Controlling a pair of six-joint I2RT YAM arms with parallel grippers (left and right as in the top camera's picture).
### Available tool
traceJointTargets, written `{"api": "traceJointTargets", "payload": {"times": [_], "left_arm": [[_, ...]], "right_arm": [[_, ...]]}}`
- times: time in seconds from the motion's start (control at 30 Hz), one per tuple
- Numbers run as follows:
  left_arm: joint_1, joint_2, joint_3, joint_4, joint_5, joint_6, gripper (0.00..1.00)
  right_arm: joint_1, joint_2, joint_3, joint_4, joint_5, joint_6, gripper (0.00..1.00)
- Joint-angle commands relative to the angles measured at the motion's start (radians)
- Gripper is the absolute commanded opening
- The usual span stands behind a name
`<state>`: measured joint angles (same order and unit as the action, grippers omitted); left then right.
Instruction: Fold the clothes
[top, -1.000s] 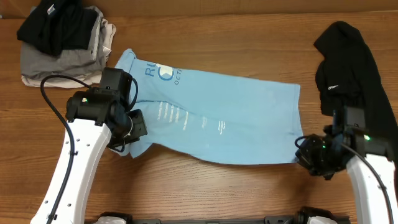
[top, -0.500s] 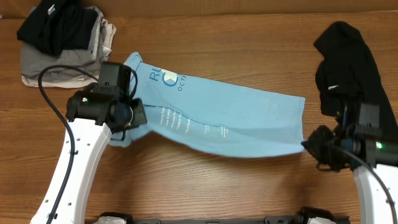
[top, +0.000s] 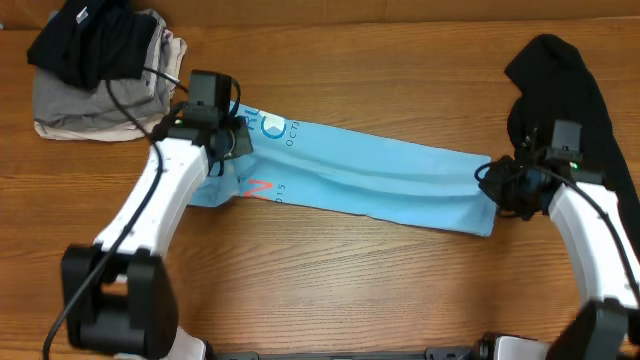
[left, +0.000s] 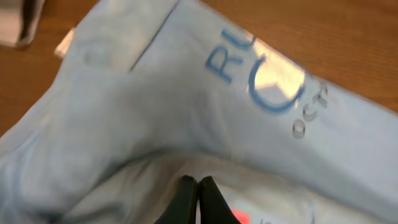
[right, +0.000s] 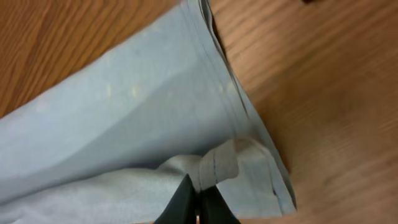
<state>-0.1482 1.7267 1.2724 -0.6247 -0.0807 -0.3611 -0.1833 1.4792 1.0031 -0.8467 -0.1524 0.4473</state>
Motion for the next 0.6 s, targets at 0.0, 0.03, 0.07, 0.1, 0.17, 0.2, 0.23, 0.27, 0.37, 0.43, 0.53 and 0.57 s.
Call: {"api": "traceJointTargets", "payload": {"times": [0.0, 0.03, 0.07, 0.1, 0.17, 0.2, 0.23, 0.27, 0.37, 0.43, 0.53, 0.57], "left_arm": [[0.004, 0.065, 0.015, 0.082, -0.029, 0.026, 0.04], [0.004, 0.084, 0.015, 0.110, -0.030, 0.026, 0.04], [0.004, 0.105, 0.015, 0.135, -0.031, 0.026, 0.05], [0.004, 0.117, 0.015, 0.151, -0.031, 0.026, 0.06], [0.004, 0.147, 0.015, 0.182, -0.032, 0.026, 0.16], [0.004, 0.158, 0.015, 0.194, -0.033, 0.026, 0.23], [0.004, 0.166, 0.015, 0.203, -0.035, 0.026, 0.36], [0.005, 0.172, 0.015, 0.211, -0.036, 0.026, 0.55], [0.006, 0.173, 0.018, 0.218, -0.040, 0.030, 0.98], [0.010, 0.173, 0.043, 0.196, -0.028, 0.051, 1.00], [0.019, 0.173, 0.121, 0.092, -0.023, 0.056, 1.00], [0.025, 0.173, 0.172, 0.022, -0.022, 0.061, 1.00]], "right_arm": [[-0.003, 0.073, 0.024, 0.060, 0.010, -0.011, 0.04], [-0.003, 0.094, 0.024, 0.080, 0.010, -0.011, 0.04], [-0.002, 0.117, 0.024, 0.099, 0.010, -0.011, 0.04], [-0.001, 0.135, 0.024, 0.115, 0.010, -0.011, 0.04], [0.000, 0.172, 0.024, 0.148, 0.009, -0.019, 0.04], [0.000, 0.186, 0.024, 0.161, 0.006, -0.030, 0.06], [0.000, 0.197, 0.024, 0.171, 0.003, -0.037, 0.13], [0.000, 0.206, 0.024, 0.174, 0.002, -0.037, 0.18], [-0.003, 0.207, 0.025, 0.158, -0.006, -0.063, 0.33], [-0.014, 0.200, 0.030, 0.125, -0.023, -0.069, 0.35], [-0.040, 0.193, 0.042, 0.064, -0.070, -0.151, 0.55], [-0.053, 0.193, 0.042, 0.038, -0.070, -0.179, 0.82]]}}
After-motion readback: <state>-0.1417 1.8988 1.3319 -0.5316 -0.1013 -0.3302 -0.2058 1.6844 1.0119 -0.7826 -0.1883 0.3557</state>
